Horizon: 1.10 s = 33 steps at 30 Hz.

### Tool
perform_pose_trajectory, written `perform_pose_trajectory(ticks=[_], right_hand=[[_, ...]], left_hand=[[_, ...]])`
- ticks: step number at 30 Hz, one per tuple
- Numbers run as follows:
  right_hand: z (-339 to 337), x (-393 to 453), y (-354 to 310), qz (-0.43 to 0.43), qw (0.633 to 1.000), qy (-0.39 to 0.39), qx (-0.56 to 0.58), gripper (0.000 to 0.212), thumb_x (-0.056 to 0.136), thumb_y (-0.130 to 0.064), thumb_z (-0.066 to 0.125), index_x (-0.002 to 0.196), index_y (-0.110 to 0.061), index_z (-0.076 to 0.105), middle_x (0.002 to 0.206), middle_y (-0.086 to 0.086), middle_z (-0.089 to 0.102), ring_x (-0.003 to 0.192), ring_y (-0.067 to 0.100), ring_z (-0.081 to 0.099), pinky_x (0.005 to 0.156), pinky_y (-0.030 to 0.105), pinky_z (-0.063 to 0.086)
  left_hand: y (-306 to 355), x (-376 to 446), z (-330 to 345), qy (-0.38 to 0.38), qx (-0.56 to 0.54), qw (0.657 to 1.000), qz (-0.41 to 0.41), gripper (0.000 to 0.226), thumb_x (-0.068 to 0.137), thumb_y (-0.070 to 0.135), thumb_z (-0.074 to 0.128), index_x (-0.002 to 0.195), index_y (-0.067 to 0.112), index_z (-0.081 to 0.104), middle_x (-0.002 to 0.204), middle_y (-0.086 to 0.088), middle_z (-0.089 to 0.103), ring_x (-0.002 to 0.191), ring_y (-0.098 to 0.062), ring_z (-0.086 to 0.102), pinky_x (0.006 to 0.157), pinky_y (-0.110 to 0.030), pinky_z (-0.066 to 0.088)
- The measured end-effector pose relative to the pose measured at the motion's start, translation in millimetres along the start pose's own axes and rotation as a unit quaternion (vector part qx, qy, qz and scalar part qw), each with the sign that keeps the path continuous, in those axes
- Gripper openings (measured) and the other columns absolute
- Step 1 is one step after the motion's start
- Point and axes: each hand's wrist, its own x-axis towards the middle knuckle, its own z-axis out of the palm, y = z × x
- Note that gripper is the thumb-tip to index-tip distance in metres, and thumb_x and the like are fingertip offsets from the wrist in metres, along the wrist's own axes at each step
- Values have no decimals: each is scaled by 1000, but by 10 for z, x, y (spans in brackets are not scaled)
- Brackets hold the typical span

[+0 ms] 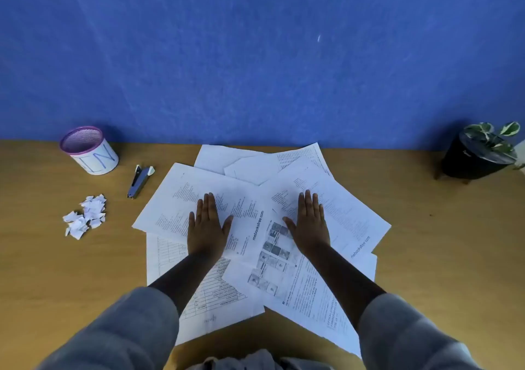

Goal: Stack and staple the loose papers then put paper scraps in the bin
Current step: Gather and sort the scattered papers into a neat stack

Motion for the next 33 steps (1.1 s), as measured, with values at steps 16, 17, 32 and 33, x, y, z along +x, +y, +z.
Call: perform_pose_trajectory(ticks=[16,17,32,33], right_hand=[[277,-58,114,-38,999,-30,-6,112,65,-72,-30,149,-6,4,159,8,1,148,23,-3,114,30,-11],[309,-53,126,-34,999,-28,-1,117,61,-73,-34,148,-6,5,159,9,2,148,23,-2,114,30,-11],[345,-55,126,-35,999,7,3,85,86,-60,-8,147,-7,17,158,8,13,147,24,7,116,33,-4],[343,-52,126,-36,999,7,4,81,87,-57,-3,147,-6,17,158,8,13,147,24,7,116,33,-3]], left_hand=[[-301,-15,146,-24,24,999,42,68,93,42,35,146,10,6,156,-8,10,145,-24,8,117,-39,4],[-314,-22,161,-24,31,998,44,68,93,43,34,146,10,7,156,-8,10,145,-24,8,116,-38,3],[-367,-74,257,-7,65,997,51,79,88,60,1,143,8,24,151,-11,28,140,-28,23,113,-42,12],[-366,-72,257,-8,64,997,51,79,88,59,1,143,8,24,150,-11,28,140,-28,24,113,-42,13]])
